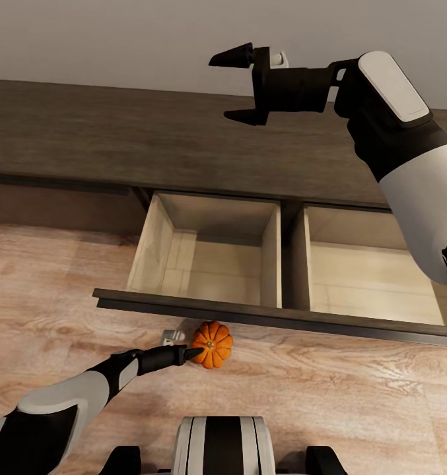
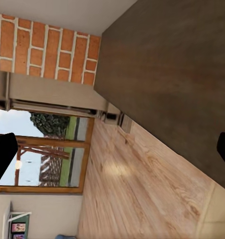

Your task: Place each of the two pumpkins and all three candles from the living room inside a cabinet in the living room (use any cabinet), then make sure every cabinet is closed, and position the cauldron so it is next to a table in the living room.

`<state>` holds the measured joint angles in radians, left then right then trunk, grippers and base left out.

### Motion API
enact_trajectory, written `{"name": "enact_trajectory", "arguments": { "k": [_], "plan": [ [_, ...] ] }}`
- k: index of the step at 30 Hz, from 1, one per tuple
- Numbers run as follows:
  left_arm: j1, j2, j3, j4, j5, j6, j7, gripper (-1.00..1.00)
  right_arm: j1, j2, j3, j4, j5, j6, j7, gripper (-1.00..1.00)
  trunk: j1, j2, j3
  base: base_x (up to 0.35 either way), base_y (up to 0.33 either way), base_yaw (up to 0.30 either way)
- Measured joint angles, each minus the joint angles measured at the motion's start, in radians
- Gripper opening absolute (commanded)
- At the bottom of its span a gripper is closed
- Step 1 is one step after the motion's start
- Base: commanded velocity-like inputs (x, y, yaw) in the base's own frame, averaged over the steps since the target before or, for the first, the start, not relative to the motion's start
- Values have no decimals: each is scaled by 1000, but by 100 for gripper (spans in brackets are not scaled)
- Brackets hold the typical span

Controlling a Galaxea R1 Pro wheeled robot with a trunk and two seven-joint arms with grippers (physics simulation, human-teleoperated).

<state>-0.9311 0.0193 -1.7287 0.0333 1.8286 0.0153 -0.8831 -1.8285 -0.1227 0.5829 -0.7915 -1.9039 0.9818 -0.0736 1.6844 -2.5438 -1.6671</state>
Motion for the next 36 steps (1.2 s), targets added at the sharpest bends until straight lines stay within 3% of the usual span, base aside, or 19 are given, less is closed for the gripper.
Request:
{"name": "enact_trajectory", "arguments": {
  "k": [26,36],
  "plan": [
    [0,-2,3,-1,3,0,8,100,0,0,1,1,2,0,-3,100,0,0,0,0,0,0],
    [0,-2,3,-1,3,0,9,100,0,4,0,1,-4,0,-63,100,0,0,4,0,0,-68]
  ]
}}
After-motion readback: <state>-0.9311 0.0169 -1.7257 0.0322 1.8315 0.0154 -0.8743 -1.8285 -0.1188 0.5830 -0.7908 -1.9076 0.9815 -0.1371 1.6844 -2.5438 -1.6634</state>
